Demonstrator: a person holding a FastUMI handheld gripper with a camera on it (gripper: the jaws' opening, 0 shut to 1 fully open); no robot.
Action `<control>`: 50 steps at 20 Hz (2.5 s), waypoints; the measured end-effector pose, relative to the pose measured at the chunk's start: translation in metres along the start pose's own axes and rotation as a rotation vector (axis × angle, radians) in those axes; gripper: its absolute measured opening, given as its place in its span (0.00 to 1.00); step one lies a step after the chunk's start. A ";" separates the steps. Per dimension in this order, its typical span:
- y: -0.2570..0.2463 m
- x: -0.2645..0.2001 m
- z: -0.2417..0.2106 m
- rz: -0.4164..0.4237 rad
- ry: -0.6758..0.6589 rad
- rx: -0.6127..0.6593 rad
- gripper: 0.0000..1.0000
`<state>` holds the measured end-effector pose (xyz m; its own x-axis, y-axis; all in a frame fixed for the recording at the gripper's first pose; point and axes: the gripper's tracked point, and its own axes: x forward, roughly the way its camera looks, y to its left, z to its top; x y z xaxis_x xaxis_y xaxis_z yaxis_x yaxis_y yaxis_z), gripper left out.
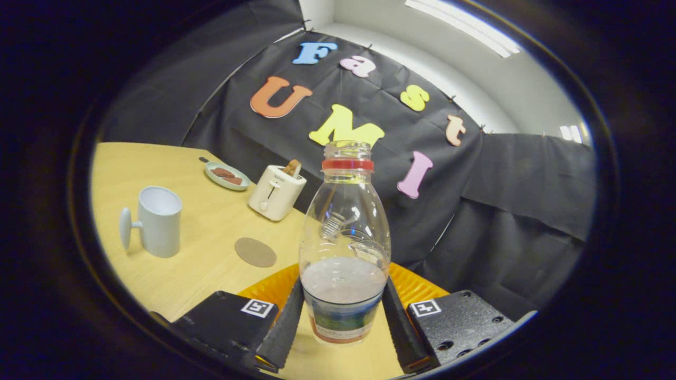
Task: Take the bottle from table, then pour the juice into the cup, finally place the bottle on the coaster
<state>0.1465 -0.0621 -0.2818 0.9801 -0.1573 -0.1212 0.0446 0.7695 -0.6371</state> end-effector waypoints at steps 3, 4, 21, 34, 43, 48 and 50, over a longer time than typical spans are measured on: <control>0.017 0.002 0.005 0.033 0.006 -0.142 0.79; 0.020 0.001 0.007 0.037 0.010 -0.192 0.79; 0.061 0.012 0.038 0.077 0.015 -0.751 0.79; 0.081 0.009 0.050 0.079 -0.004 -0.975 0.79; 0.078 0.009 0.047 0.094 0.039 -1.053 0.79; 0.078 0.005 0.048 0.097 0.048 -1.085 0.79; 0.076 0.005 0.049 0.094 0.045 -1.109 0.79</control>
<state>0.1640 0.0256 -0.2933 0.9615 -0.1673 -0.2182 -0.2494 -0.1962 -0.9483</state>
